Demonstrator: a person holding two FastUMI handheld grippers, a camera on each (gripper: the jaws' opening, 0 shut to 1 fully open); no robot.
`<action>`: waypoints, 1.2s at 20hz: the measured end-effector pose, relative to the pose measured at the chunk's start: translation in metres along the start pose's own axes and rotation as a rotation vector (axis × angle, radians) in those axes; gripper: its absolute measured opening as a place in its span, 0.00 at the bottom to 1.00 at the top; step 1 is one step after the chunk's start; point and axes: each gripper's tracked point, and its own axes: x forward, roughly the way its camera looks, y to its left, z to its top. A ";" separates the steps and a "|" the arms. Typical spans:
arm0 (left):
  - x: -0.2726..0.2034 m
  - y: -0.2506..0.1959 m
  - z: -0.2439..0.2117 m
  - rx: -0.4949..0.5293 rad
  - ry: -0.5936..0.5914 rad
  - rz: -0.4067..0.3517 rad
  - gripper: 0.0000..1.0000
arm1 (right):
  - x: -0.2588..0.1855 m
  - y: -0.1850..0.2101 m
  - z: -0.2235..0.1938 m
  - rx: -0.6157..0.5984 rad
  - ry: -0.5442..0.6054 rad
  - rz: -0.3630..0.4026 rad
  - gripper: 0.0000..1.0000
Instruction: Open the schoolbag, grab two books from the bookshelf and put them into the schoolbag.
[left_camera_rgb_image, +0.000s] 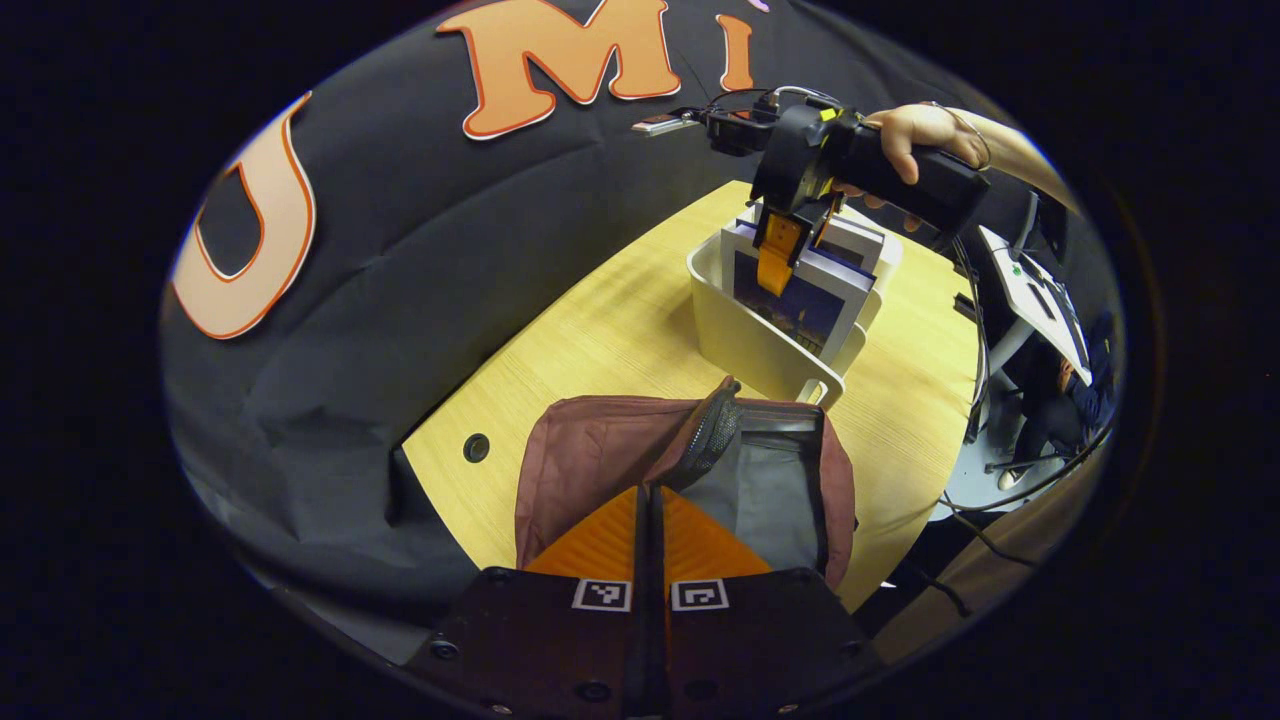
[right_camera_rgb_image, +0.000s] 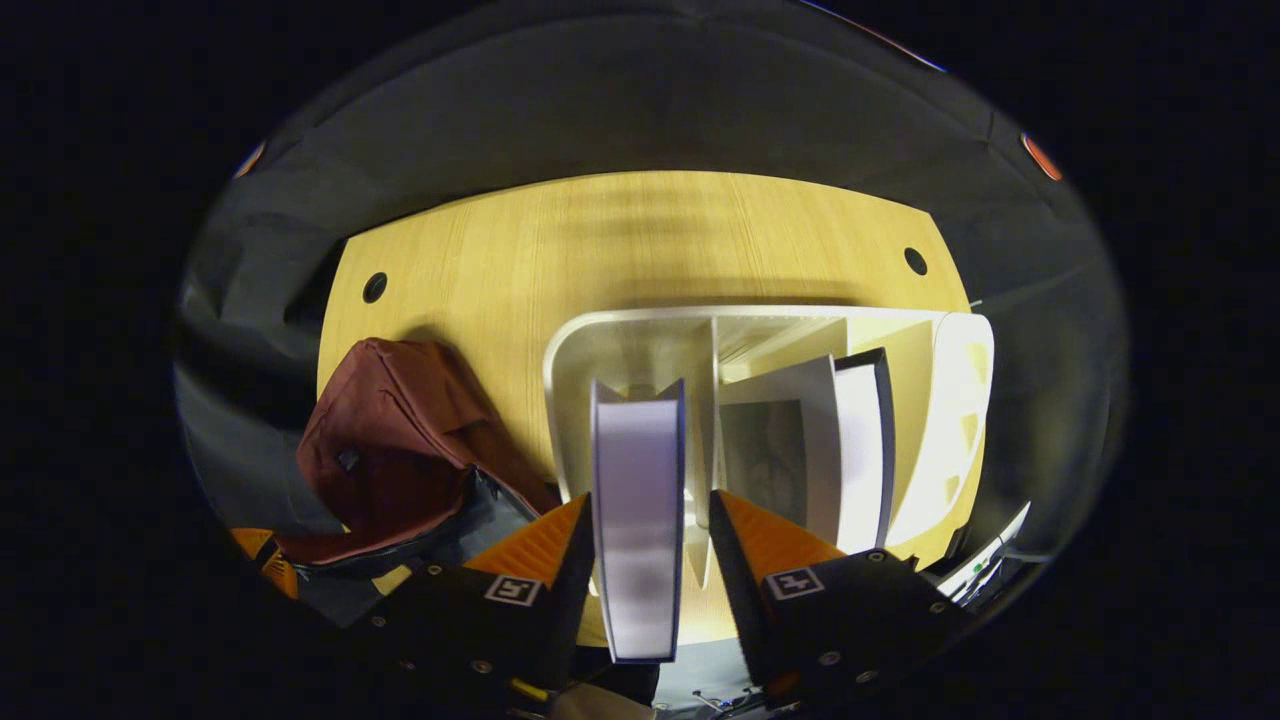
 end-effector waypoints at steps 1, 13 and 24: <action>0.000 0.000 -0.001 0.000 0.001 0.002 0.01 | -0.001 0.002 0.001 0.027 0.006 0.017 0.54; -0.005 -0.014 0.000 0.050 0.005 0.000 0.01 | -0.067 -0.005 0.009 0.069 -0.122 0.030 0.33; -0.003 -0.011 -0.006 0.030 -0.001 0.015 0.01 | -0.209 -0.026 -0.046 0.123 -0.335 0.133 0.33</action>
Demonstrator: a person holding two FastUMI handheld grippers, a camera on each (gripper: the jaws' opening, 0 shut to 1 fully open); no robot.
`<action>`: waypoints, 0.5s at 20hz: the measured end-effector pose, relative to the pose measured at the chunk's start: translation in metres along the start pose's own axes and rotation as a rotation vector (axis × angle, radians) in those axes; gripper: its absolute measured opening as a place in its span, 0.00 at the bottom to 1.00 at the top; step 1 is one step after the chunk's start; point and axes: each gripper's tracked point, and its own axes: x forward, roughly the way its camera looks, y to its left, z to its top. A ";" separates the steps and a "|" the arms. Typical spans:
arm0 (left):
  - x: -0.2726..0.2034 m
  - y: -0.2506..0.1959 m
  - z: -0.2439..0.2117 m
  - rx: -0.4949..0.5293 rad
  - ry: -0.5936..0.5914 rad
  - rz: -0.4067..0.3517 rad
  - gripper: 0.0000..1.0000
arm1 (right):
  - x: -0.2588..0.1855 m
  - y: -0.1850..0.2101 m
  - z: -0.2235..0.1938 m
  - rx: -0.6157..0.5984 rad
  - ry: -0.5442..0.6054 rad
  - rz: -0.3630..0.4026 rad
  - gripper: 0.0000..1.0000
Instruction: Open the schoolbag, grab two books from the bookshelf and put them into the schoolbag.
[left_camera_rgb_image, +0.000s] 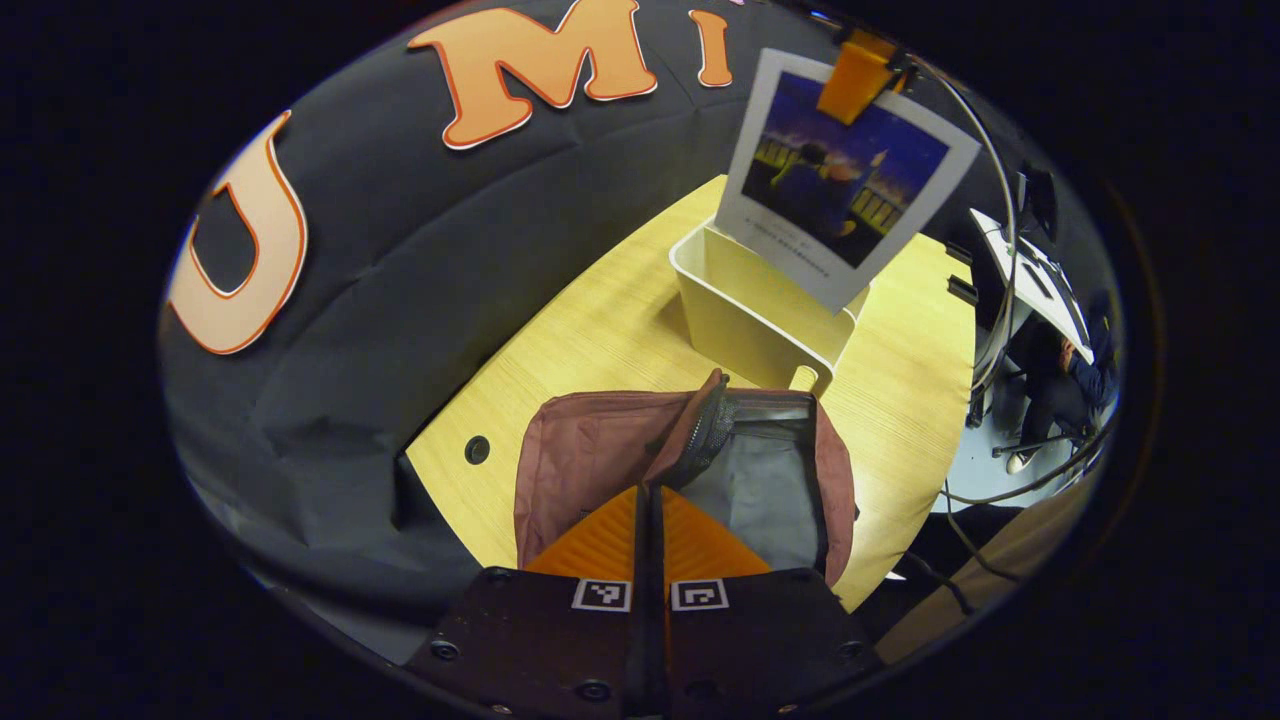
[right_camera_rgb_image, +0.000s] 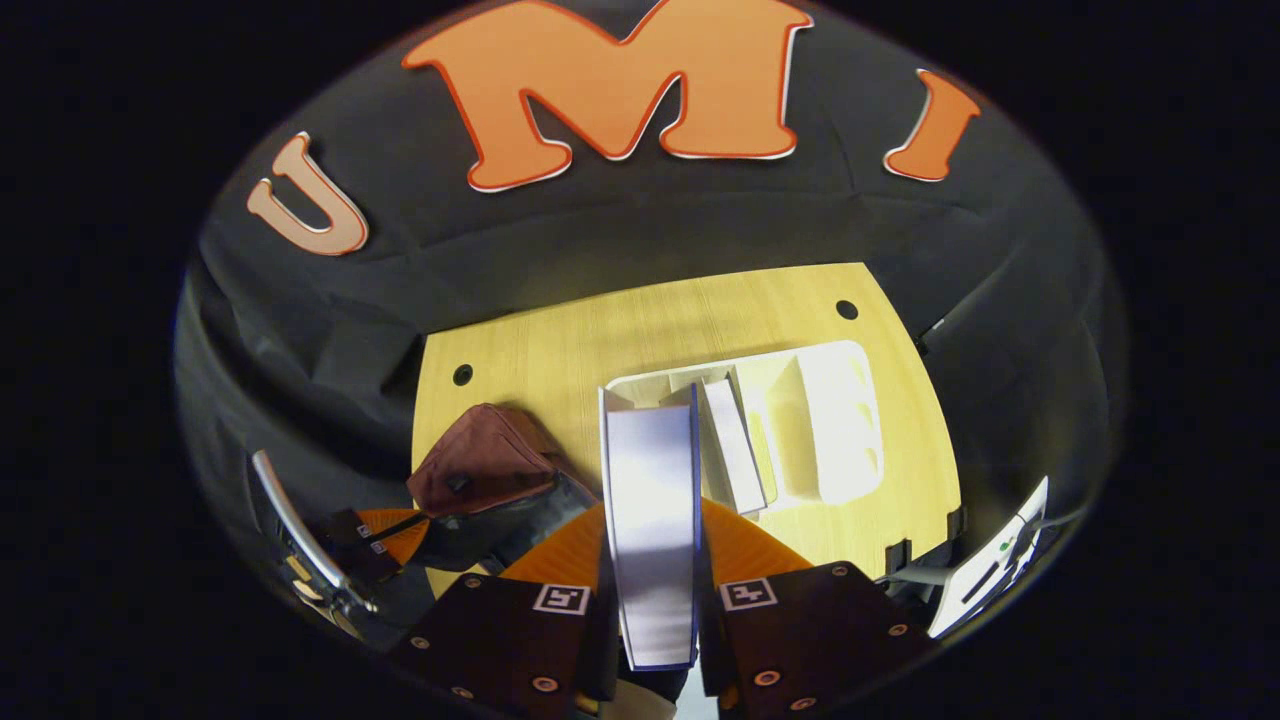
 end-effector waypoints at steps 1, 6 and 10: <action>0.000 0.001 -0.003 -0.005 0.001 0.003 0.01 | -0.009 -0.001 -0.011 0.025 -0.010 0.033 0.32; -0.001 -0.006 0.007 0.012 -0.005 -0.002 0.00 | -0.013 0.001 -0.079 0.288 -0.072 0.264 0.33; 0.000 -0.004 0.014 0.037 0.001 0.007 0.00 | 0.039 0.015 -0.141 0.537 -0.020 0.451 0.32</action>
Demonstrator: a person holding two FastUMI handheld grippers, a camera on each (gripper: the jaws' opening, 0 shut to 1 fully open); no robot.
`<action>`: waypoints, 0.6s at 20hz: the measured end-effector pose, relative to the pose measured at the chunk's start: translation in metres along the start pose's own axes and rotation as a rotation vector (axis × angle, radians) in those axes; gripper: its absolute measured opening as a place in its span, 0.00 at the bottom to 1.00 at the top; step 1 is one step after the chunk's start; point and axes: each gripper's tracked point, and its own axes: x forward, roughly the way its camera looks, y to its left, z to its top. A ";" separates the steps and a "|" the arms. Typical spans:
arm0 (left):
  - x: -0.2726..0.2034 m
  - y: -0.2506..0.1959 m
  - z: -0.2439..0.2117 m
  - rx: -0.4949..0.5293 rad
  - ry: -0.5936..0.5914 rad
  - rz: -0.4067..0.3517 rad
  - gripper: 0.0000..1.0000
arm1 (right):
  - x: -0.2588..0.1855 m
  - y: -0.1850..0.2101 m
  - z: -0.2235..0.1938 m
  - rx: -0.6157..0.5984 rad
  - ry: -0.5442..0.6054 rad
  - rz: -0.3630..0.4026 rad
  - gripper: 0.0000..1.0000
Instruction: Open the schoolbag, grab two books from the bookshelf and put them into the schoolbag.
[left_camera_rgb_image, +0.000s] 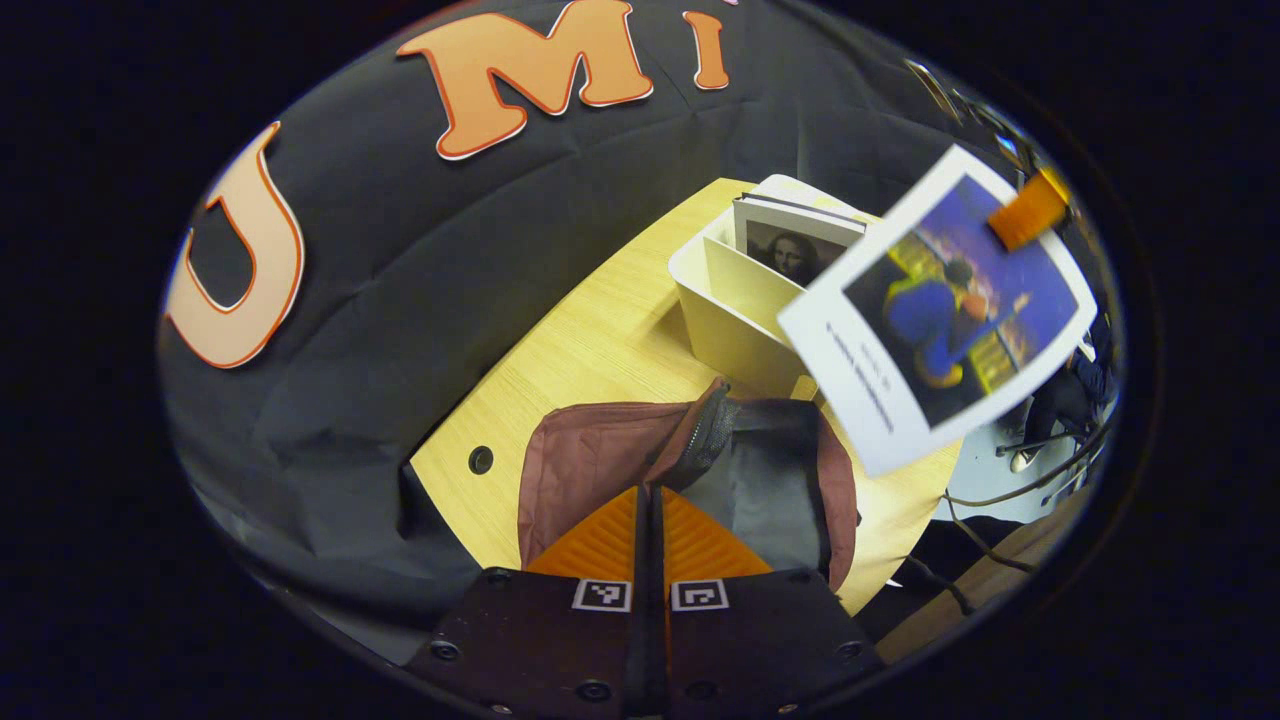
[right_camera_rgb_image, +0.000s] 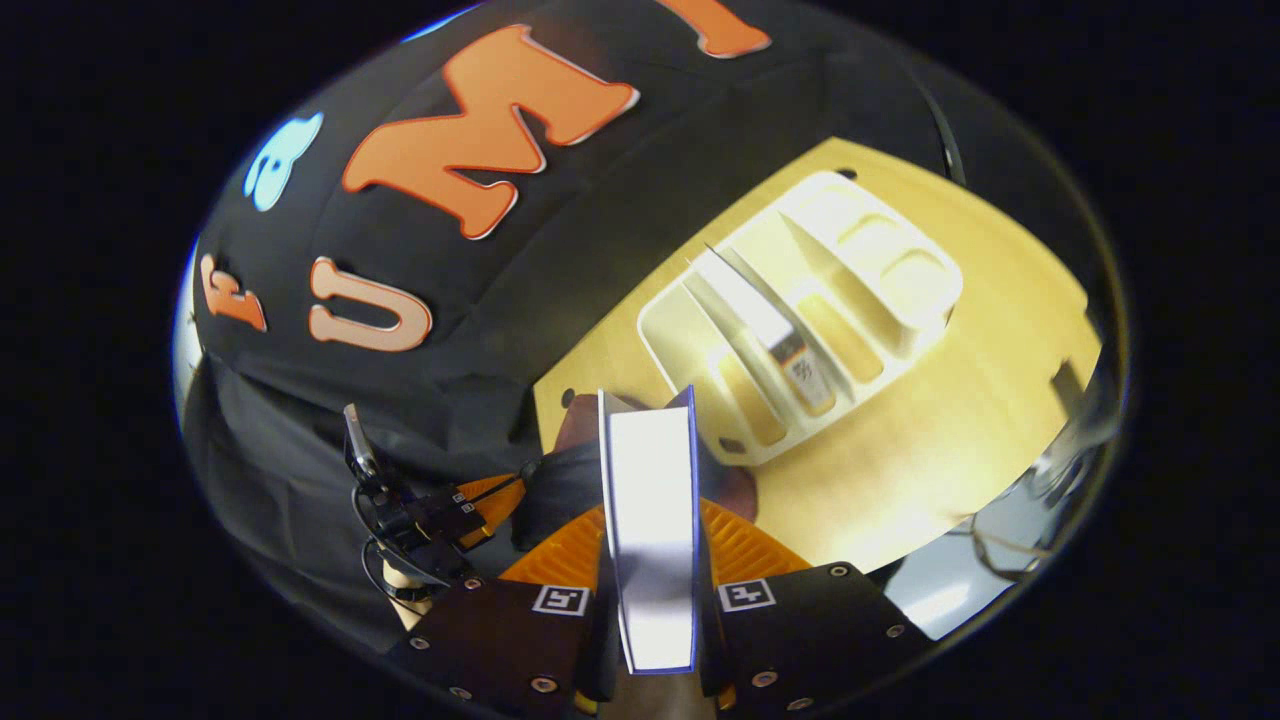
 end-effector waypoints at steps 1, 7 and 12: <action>-0.001 -0.001 0.000 0.004 0.003 0.002 0.00 | 0.014 -0.009 -0.010 0.043 0.001 0.015 0.33; -0.007 -0.005 0.011 0.026 0.013 0.004 0.00 | 0.080 -0.029 -0.045 0.163 -0.006 0.141 0.32; -0.015 -0.016 0.024 0.042 0.002 0.002 0.00 | 0.127 -0.018 -0.051 0.205 -0.023 0.222 0.32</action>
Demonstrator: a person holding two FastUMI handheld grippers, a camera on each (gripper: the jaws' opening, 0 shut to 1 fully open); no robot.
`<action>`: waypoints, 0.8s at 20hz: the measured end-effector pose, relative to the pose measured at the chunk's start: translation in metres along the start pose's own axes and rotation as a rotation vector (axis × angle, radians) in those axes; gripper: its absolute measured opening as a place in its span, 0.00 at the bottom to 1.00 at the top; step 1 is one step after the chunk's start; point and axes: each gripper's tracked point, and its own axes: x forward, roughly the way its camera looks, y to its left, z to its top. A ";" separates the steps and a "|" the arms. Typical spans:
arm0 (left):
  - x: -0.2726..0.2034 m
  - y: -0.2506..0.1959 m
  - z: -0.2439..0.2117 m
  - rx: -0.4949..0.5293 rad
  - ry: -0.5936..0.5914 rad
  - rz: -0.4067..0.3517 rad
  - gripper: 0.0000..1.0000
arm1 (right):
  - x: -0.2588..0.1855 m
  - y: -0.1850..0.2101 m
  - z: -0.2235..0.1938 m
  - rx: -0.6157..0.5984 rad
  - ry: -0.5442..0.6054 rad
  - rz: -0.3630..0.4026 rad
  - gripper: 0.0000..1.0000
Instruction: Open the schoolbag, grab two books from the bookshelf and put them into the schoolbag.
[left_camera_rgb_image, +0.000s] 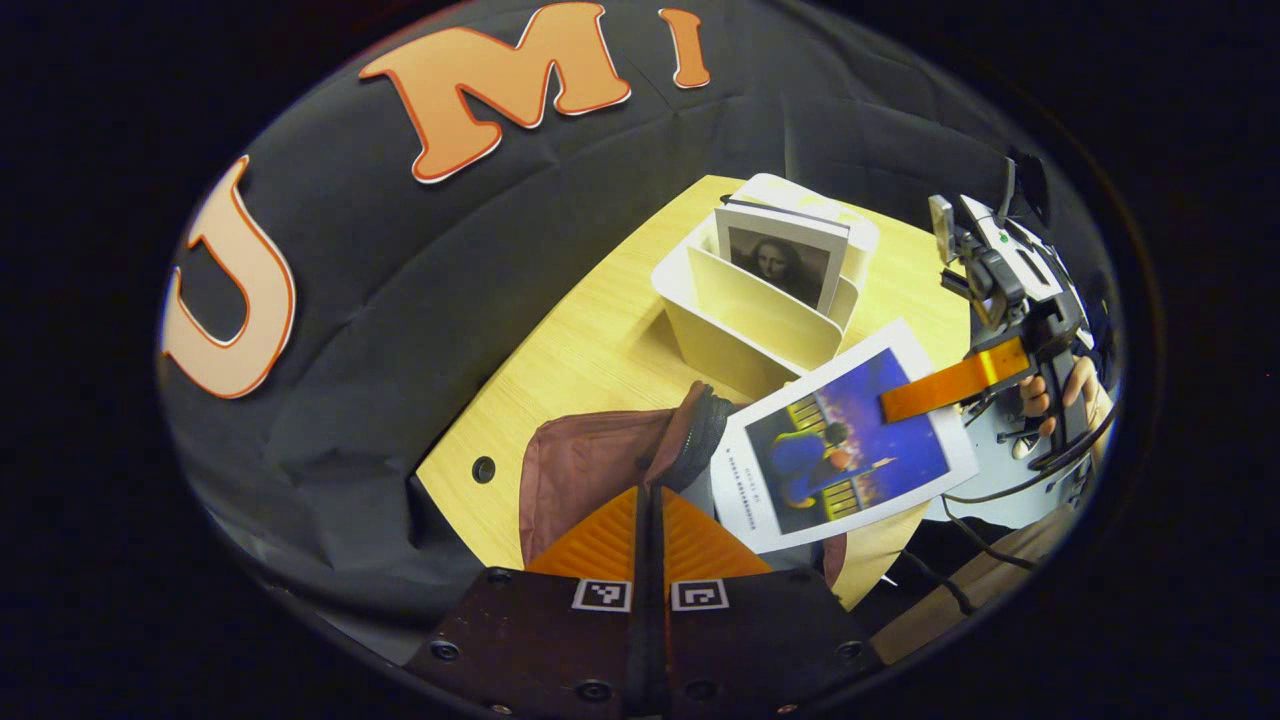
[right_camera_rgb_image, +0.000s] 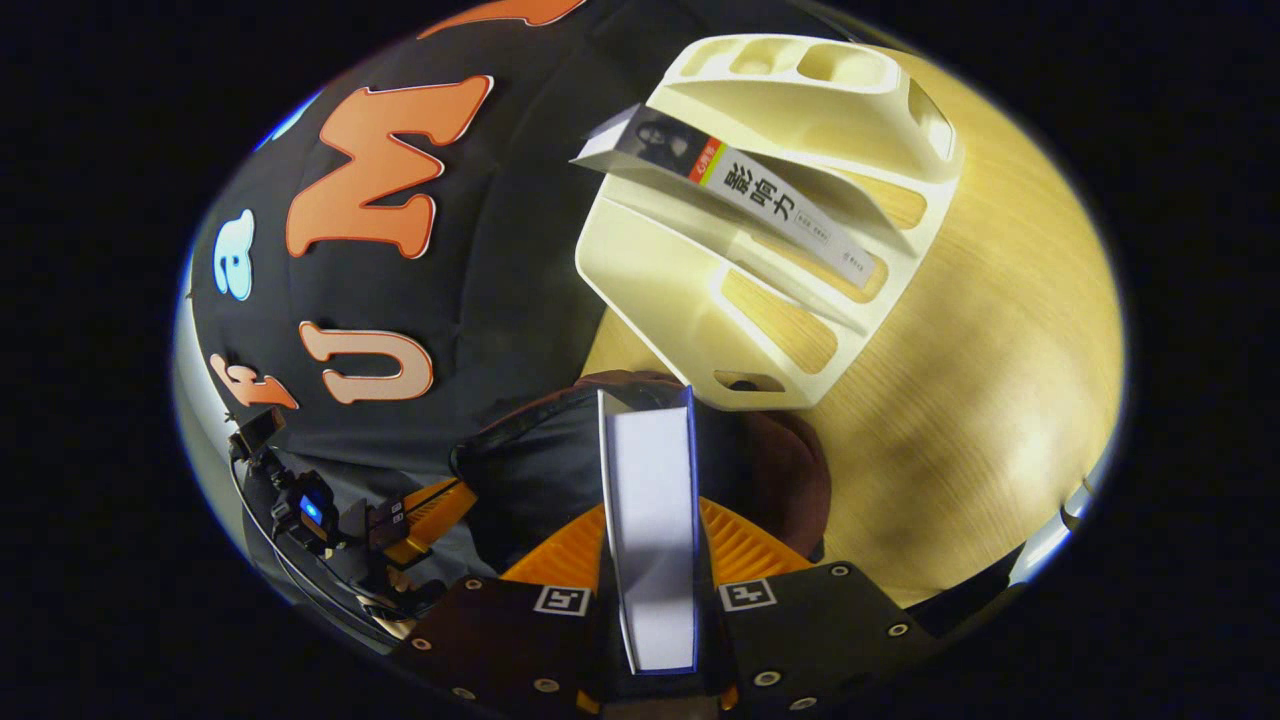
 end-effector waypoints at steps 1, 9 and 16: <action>-0.002 -0.002 0.003 -0.002 -0.006 -0.004 0.00 | 0.008 -0.002 -0.003 -0.009 0.000 -0.006 0.32; -0.007 -0.023 0.014 0.024 -0.015 -0.038 0.00 | 0.079 0.021 -0.024 -0.038 -0.011 -0.015 0.32; -0.008 -0.033 0.009 0.020 -0.010 -0.071 0.00 | 0.121 0.031 -0.041 -0.044 -0.014 -0.122 0.33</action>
